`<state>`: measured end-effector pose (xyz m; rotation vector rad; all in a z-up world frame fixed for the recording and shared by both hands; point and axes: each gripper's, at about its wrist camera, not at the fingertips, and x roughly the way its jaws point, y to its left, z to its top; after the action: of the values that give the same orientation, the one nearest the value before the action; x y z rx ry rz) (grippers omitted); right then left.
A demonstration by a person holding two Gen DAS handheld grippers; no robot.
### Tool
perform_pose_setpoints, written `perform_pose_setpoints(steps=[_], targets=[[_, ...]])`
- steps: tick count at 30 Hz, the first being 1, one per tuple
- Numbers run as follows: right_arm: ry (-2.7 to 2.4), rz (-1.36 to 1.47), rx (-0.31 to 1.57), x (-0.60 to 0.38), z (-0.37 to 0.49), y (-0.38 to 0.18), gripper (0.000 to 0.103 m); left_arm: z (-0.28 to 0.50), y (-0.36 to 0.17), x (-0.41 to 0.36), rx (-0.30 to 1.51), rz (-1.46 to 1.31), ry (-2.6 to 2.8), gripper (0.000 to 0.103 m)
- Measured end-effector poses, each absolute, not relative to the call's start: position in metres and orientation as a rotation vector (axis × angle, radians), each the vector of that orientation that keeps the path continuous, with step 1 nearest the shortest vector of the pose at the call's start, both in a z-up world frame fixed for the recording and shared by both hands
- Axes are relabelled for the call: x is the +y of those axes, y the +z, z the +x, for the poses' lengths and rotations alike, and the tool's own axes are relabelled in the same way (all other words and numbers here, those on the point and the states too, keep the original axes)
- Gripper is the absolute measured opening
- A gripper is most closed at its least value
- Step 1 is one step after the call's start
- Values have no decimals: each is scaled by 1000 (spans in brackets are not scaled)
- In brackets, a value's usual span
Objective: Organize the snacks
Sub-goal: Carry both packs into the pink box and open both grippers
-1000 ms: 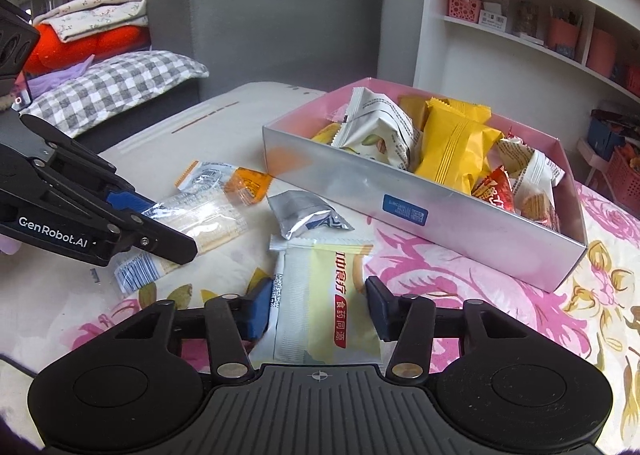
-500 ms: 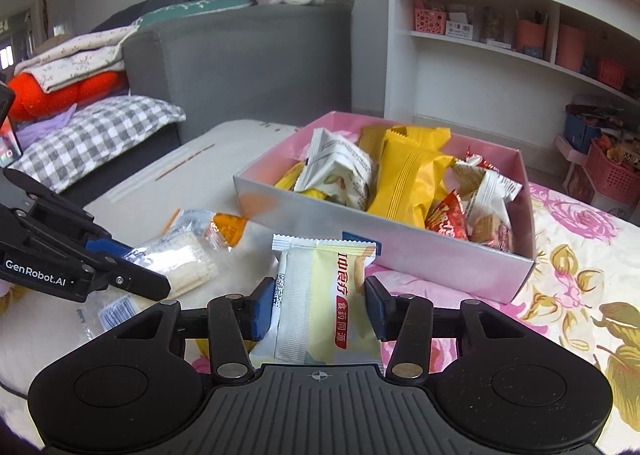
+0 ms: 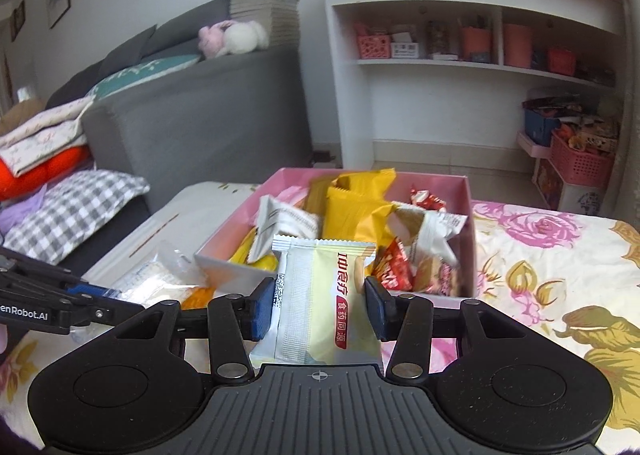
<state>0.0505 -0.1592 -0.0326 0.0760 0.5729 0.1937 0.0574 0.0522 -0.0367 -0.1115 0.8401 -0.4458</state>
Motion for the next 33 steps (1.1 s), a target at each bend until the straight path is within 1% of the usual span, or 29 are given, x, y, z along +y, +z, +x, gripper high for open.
perform_pose_setpoints(steps=[5,10,20,33], targets=[[159,126,552,-171,65,-27,46,70,-27,51,799,-159,-406,18],[129,180,542,-185,80,-26,46,92,-24,47,802,-183,-333,18],[87,291,551,-211,104,-35,46,131,-22,16,765,-66,-256,18],[77,341,552,-218,123,-48,47,167,-41,-3,745,13,-160,18]])
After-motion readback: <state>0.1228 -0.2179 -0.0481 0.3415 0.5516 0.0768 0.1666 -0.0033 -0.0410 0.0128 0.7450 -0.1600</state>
